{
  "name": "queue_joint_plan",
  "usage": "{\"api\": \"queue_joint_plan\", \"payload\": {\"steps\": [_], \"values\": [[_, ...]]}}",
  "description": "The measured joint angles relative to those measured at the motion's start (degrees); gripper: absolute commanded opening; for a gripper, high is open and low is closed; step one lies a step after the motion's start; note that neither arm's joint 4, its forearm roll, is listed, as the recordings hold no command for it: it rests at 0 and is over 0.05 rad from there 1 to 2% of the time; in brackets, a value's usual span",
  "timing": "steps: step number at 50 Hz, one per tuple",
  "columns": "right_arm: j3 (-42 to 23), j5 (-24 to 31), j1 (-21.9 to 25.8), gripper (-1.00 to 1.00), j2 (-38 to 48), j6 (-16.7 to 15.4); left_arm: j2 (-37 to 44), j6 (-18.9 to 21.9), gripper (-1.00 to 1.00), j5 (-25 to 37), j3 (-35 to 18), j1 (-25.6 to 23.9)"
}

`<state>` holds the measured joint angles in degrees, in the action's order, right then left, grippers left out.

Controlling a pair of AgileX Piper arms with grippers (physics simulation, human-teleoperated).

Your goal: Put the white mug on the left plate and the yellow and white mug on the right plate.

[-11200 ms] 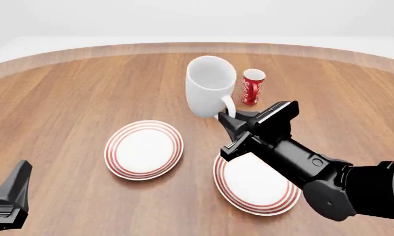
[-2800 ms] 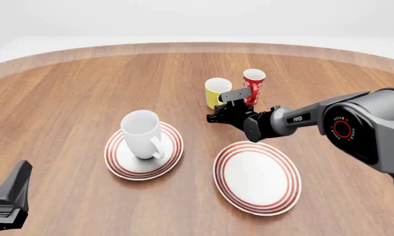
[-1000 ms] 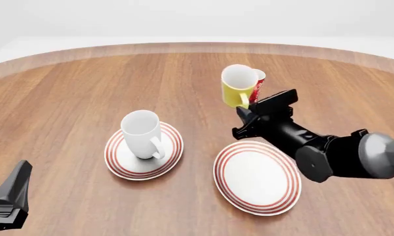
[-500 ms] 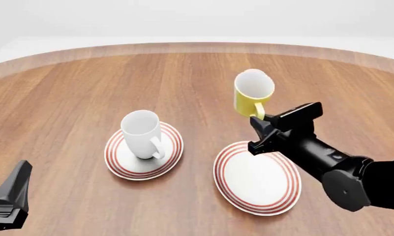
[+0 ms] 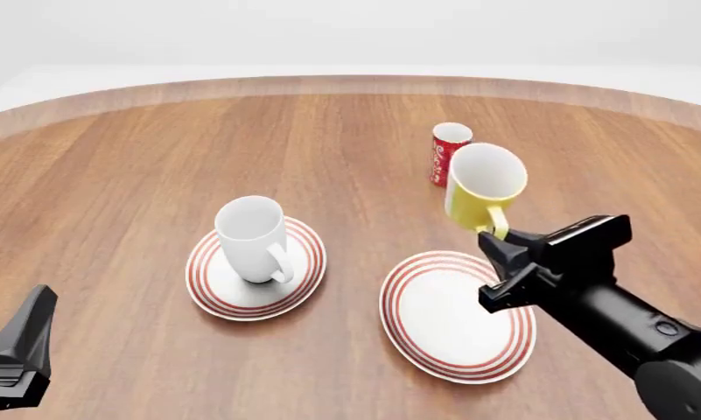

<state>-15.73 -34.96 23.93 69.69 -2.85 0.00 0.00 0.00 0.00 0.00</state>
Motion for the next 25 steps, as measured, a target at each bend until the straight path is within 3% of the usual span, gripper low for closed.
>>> {"api": "queue_joint_plan", "payload": {"steps": [25], "values": [[7.4,5.3,0.4,-1.00,-12.0,0.1,0.0,0.0,1.00,0.0,0.0,0.0]]}}
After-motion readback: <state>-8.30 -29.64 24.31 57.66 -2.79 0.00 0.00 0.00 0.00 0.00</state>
